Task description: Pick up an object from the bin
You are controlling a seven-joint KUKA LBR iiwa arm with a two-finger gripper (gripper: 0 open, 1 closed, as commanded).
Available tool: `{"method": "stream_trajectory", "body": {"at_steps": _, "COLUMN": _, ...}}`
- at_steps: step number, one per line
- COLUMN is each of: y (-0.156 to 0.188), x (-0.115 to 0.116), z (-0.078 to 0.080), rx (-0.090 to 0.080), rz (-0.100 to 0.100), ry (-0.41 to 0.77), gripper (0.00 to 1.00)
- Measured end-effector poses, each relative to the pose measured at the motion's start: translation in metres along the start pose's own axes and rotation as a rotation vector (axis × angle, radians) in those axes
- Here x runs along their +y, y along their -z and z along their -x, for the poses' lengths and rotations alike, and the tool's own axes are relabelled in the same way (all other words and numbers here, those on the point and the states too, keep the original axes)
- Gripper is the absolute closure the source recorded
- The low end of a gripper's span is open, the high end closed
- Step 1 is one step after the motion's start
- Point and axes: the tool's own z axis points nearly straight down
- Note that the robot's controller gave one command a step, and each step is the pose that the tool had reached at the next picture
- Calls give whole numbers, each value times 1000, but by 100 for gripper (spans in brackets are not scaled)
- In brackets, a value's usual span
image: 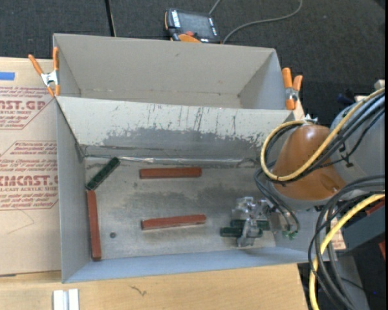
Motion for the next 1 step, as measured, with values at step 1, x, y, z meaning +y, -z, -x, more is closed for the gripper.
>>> {"method": "stream_trajectory", "body": {"at_steps": 1, "y": 151, "x": -28, "z": 5, "rx": -8, "rz": -2, "ry": 13, "gripper": 100}}
